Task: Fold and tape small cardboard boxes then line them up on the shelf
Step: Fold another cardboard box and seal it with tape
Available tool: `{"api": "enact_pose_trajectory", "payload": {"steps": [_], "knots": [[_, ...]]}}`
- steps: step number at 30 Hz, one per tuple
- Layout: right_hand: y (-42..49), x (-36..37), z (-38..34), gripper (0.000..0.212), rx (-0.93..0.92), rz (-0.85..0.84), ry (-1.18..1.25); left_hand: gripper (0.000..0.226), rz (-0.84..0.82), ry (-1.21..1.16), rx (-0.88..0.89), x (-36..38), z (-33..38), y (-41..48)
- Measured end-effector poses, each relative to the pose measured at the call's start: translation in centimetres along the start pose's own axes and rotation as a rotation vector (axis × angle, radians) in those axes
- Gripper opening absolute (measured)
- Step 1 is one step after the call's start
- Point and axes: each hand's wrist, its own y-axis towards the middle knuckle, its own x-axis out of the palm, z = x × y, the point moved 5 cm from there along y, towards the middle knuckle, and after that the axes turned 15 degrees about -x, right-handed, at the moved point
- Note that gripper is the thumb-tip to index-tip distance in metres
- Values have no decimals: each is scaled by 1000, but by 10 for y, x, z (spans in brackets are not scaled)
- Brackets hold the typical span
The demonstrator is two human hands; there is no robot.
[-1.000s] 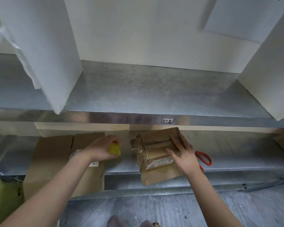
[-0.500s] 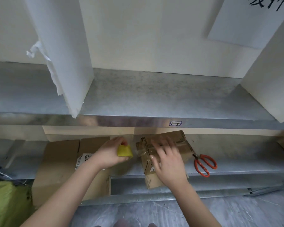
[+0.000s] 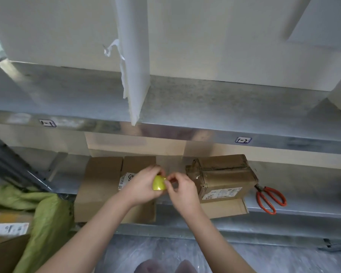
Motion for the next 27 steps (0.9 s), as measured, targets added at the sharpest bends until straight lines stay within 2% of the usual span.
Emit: {"api": "enact_pose_trajectory", "payload": {"steps": [5,9,11,13,15,21,27], "knots": [[3,11,1,10,55,3,34,65,-87,40,-27,3,-17,-3],[4,13,6,11,106,84,67,82,-148,-61,-41,10,-29,-11],[4,15,12,10,111,94,77,82,-177,-139,-88,14,-35,-14],[3,16,20,9,127,99,90,73,-244,-263,-151,19,-40,-14],[2,16,28,6,159,132,132,64,-296,-279,-171,22,-41,-11],[-4,19,35,5,131,169,147,67,-200,-30,-119,24,-40,13],[-26,26,19,13,4,196,154,70,-93,109,-221,27,-59,36]]}}
